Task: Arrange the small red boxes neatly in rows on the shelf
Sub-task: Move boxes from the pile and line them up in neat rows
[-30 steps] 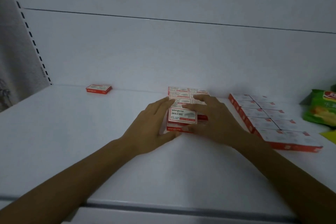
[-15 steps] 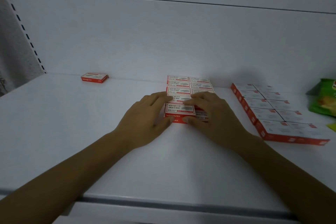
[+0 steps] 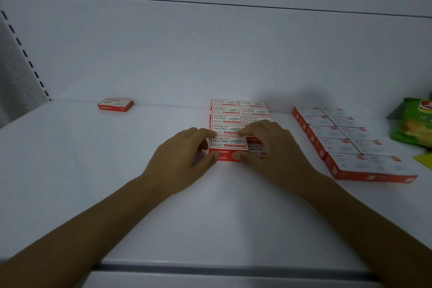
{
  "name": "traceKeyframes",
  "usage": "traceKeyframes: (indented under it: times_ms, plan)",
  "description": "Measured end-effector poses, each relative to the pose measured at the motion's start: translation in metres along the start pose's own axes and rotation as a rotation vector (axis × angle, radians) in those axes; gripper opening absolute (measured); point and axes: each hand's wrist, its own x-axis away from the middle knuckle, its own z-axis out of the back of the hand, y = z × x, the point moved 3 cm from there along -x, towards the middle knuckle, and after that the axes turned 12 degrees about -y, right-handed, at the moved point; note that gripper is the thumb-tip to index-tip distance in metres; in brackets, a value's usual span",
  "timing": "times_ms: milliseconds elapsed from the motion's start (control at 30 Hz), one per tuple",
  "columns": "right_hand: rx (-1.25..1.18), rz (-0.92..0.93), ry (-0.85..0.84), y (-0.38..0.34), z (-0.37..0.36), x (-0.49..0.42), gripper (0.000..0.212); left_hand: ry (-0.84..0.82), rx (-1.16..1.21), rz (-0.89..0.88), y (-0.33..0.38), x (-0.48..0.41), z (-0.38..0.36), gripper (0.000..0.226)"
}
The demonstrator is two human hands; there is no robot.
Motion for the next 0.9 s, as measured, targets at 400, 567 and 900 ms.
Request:
traceKeyframes:
  times_ms: [400, 567, 900]
  plan:
    - [0.019, -0.010, -0.054, -0.004, 0.005, 0.001, 0.063, -0.056, 0.047, -0.023, 0.002, -0.003, 0.004, 0.044]
    - [0.043, 0.005, -0.052, -0.015, 0.021, -0.008, 0.060, -0.041, -0.002, -0.064, -0.002, -0.005, 0.029, 0.050]
    - [0.068, 0.125, -0.064, -0.083, 0.023, -0.062, 0.050, 0.025, -0.276, -0.092, -0.064, 0.018, 0.078, 0.062]
